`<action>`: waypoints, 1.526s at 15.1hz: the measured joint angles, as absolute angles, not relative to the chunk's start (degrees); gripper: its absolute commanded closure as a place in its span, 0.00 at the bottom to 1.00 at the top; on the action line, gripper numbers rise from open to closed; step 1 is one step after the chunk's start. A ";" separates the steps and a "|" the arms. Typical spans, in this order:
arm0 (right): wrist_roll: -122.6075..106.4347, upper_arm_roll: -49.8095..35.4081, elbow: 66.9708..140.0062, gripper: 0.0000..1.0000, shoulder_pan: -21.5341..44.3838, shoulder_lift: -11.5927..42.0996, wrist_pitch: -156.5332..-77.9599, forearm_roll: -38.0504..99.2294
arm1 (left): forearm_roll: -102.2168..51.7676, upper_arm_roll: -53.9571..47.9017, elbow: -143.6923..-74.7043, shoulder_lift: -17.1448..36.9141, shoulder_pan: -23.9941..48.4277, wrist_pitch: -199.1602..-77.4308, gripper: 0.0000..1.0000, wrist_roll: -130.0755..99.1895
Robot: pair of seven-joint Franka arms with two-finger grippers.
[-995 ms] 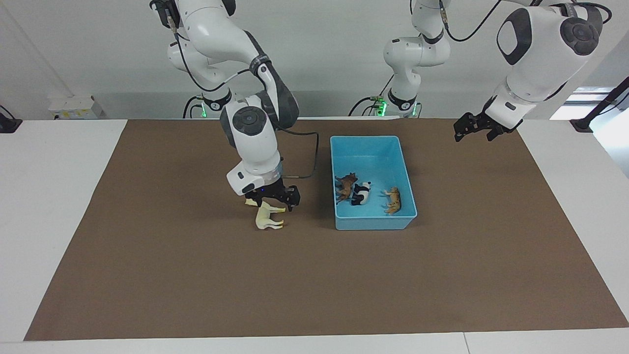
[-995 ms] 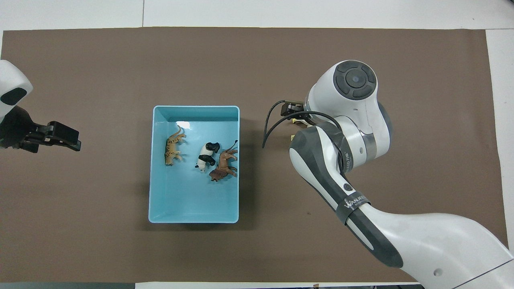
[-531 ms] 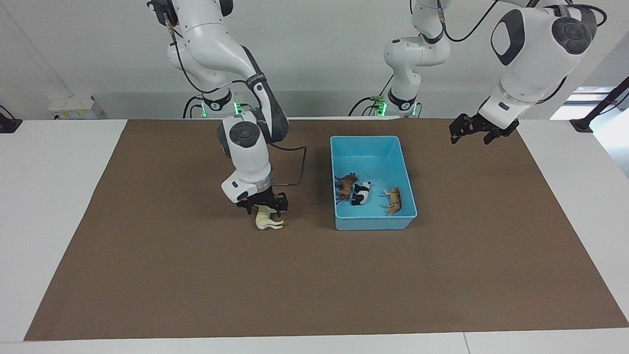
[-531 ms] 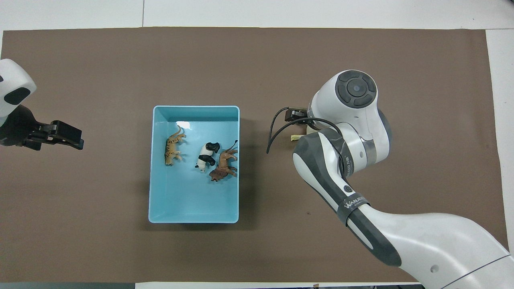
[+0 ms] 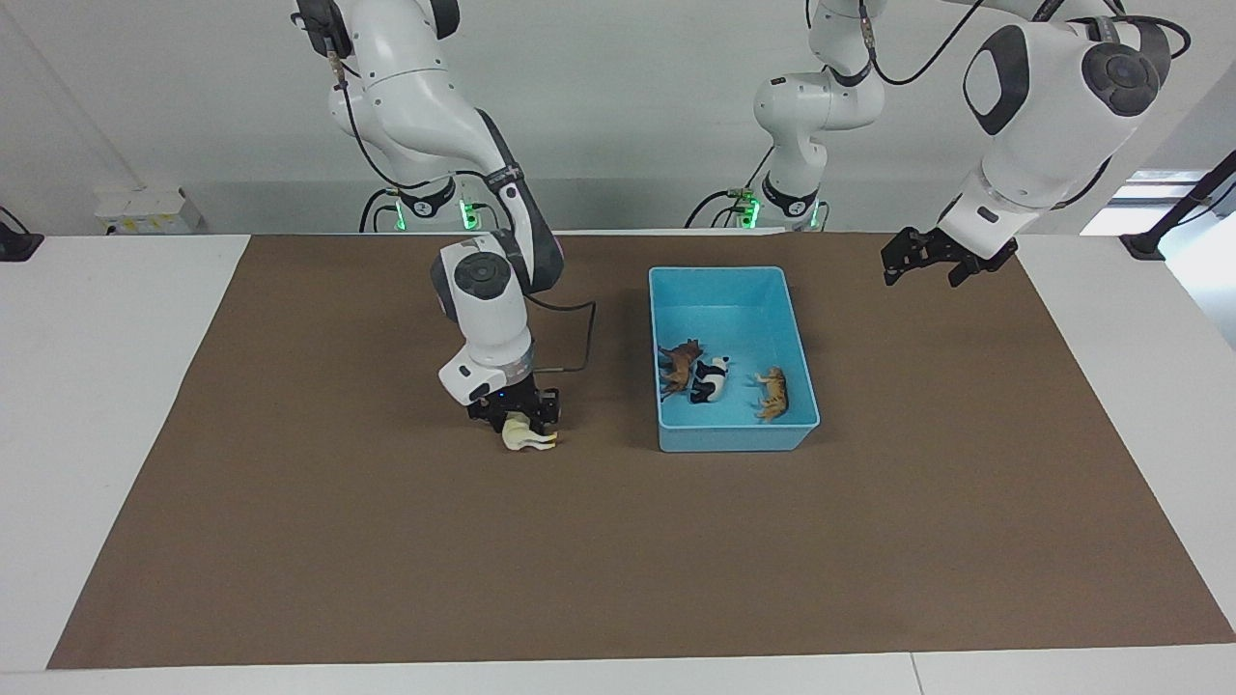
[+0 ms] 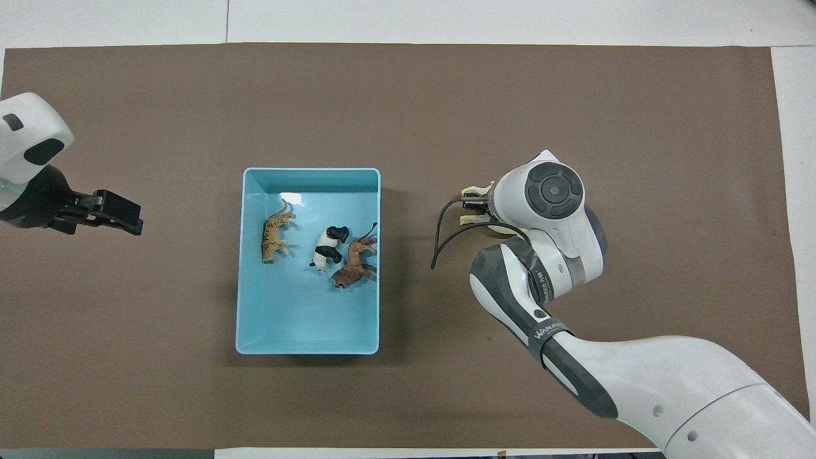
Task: Put all toys into storage box
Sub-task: 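Move the right gripper to the cream-white horse and grasp it, then carry the cream-white horse over the box and release it with the right gripper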
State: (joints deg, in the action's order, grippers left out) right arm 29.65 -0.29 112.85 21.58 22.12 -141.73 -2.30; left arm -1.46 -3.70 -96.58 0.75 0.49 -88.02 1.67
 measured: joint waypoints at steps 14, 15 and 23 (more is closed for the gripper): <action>52.69 -1.10 67.66 1.00 40.20 28.93 -106.92 8.11 | -1.46 -3.50 -95.17 0.73 0.51 -87.83 0.00 1.93; 53.25 -1.10 67.58 1.00 41.60 30.58 -109.17 8.13 | -1.46 -3.49 -95.11 0.73 0.51 -87.87 0.00 1.93; 56.60 -0.98 67.70 0.00 43.20 34.93 -113.98 8.72 | -1.46 -3.35 -95.05 0.73 0.50 -87.86 0.00 1.94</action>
State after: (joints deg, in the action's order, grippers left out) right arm 56.60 -0.98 67.70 43.20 34.93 -113.98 8.72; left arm -1.46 -3.35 -95.05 0.73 0.50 -87.86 1.94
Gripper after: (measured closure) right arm 0.278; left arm 0.000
